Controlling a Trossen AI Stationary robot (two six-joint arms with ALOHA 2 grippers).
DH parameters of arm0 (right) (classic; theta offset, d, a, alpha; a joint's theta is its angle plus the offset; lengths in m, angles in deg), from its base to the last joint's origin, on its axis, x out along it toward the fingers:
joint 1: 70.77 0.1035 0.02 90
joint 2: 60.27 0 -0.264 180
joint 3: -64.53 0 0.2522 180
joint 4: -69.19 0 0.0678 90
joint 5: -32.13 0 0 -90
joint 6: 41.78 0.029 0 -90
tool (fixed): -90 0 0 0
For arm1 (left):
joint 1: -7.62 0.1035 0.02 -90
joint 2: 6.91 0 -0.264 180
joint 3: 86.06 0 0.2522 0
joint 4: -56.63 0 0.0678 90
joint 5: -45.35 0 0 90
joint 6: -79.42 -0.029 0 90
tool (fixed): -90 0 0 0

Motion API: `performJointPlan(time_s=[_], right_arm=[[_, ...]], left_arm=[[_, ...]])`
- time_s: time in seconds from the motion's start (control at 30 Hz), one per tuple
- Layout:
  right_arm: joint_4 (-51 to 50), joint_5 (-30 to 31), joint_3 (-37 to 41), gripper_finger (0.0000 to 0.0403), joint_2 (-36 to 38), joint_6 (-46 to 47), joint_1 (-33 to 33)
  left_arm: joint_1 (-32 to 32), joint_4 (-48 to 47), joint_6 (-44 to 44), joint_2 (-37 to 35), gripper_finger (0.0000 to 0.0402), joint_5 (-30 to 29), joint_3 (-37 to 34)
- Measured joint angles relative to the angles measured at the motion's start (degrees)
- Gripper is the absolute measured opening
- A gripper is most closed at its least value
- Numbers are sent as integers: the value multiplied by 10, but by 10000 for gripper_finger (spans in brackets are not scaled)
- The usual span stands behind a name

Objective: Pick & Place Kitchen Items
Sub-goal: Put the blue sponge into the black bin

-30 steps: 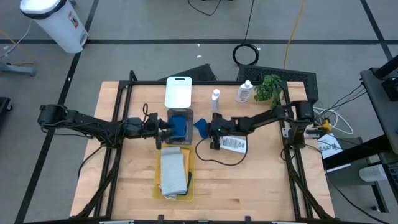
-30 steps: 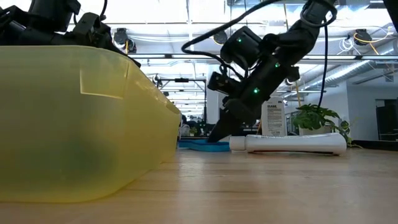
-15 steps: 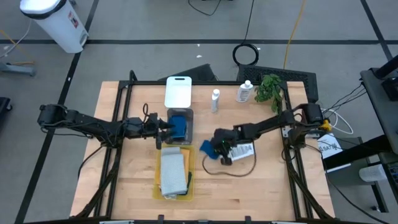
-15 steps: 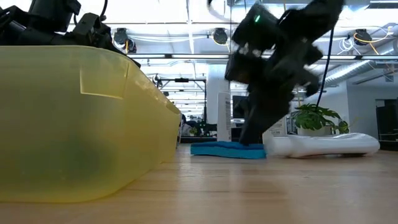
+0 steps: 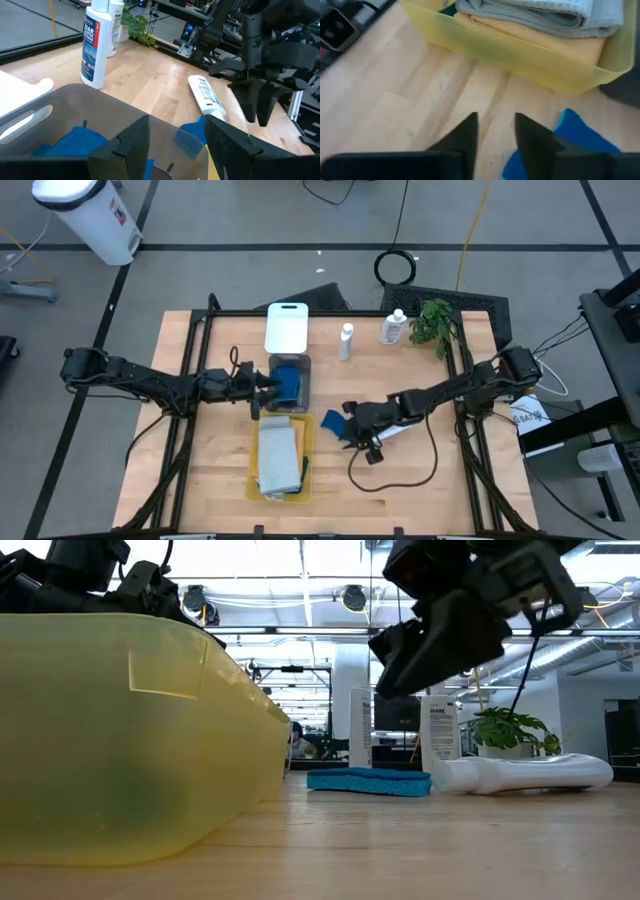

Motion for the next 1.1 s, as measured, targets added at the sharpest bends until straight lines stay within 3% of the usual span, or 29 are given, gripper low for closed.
performJointPlan(time_s=[0.33, 0.5, 0.77, 0.97, 1.1], right_arm=[[58, 116, 66, 324, -7, 61, -21], [70, 150, 73, 381, -31, 82, -47], [107, 97, 72, 376, -90, 149, -86], [94, 46, 72, 334, -95, 174, -118], [94, 1, 72, 284, -95, 172, -128]], left_arm=[[0, -1, 3, 0, 191, 0, 0], [0, 0, 3, 0, 191, 0, 0], [0, 0, 3, 0, 191, 0, 0], [0, 0, 3, 0, 191, 0, 0], [0, 0, 2, 0, 191, 0, 0]])
